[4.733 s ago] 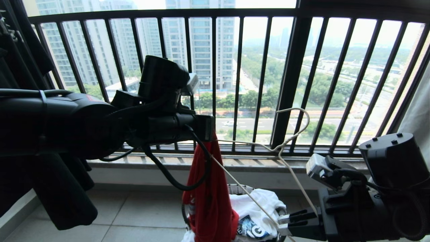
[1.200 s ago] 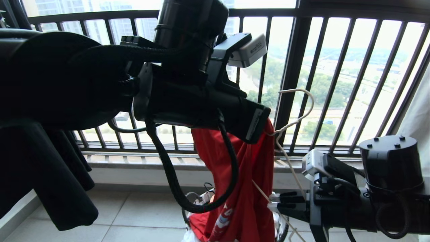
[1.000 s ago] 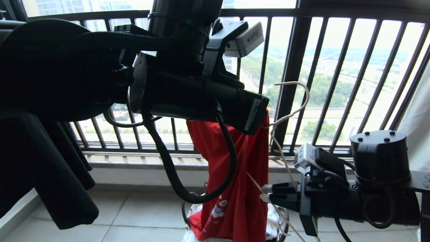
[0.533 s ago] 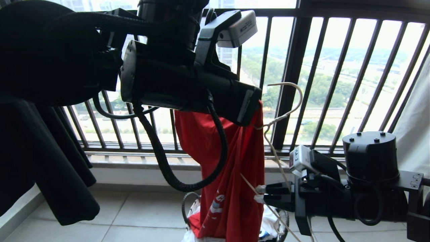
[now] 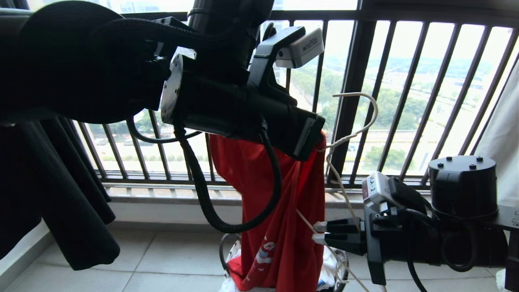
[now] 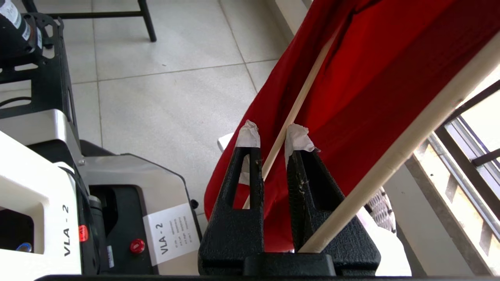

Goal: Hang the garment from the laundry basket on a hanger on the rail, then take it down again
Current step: Hang the clothes on the clothes rack

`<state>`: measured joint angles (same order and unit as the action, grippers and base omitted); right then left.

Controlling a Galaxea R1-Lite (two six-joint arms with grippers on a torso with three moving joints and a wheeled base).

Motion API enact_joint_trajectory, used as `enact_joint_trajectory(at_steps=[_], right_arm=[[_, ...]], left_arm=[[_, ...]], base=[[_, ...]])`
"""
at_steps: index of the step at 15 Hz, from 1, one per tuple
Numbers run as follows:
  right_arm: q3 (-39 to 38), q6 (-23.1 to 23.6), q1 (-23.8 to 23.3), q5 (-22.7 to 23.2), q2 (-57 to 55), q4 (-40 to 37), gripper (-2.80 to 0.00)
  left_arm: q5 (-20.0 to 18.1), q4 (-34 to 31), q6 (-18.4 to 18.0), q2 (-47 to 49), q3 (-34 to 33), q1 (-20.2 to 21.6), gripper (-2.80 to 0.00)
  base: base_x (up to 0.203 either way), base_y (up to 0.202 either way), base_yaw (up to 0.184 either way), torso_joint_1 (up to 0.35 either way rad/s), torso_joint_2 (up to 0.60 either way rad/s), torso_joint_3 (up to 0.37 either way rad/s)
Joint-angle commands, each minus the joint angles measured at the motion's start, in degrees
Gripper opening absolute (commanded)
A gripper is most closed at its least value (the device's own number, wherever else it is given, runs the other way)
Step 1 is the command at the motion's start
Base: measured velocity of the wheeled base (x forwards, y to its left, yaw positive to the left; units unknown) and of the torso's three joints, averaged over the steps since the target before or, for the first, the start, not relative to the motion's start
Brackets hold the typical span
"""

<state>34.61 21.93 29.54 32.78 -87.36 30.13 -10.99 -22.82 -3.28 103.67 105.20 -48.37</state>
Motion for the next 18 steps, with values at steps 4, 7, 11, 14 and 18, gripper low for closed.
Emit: enact_joint_trajectory(at_steps=[4,7,11,14,18], right_arm=[[0.2,0.1,-1.3,1.3,1.7,0.2,-2.80],[0.2,0.1,-1.3,1.6,1.7,0.2,-2.80],[0.2,0.1,-1.5,1.7,1.7,0.2,-2.80],[0.3,0.1,-1.6,1.8,1.8,0.2,-2.80],[0.5,0.0,-1.6,1.8,1.8,0.2,-2.80]], left_arm=[[-0.5,-0.5,0.2,-0.1,0.8,-1.6,-2.80],[-1.7,-0.5,0.7,-0.4,0.8,-1.6,-2.80],[-2.1,-0.5,1.4,-0.7,0.4,-2.0,-2.80],[-2.1,-0.2,2.6,0.0,1.7,-2.0,-2.80],[-1.9,-0.5,2.9,-0.1,1.4,-2.0,0.00]], base=[[0.000,0.000,0.000,0.000,0.00,0.000],[0.000,0.000,0.000,0.000,0.00,0.000],[0.000,0.000,0.000,0.000,0.00,0.000],[0.000,0.000,0.000,0.000,0.00,0.000],[0.000,0.000,0.000,0.000,0.00,0.000]])
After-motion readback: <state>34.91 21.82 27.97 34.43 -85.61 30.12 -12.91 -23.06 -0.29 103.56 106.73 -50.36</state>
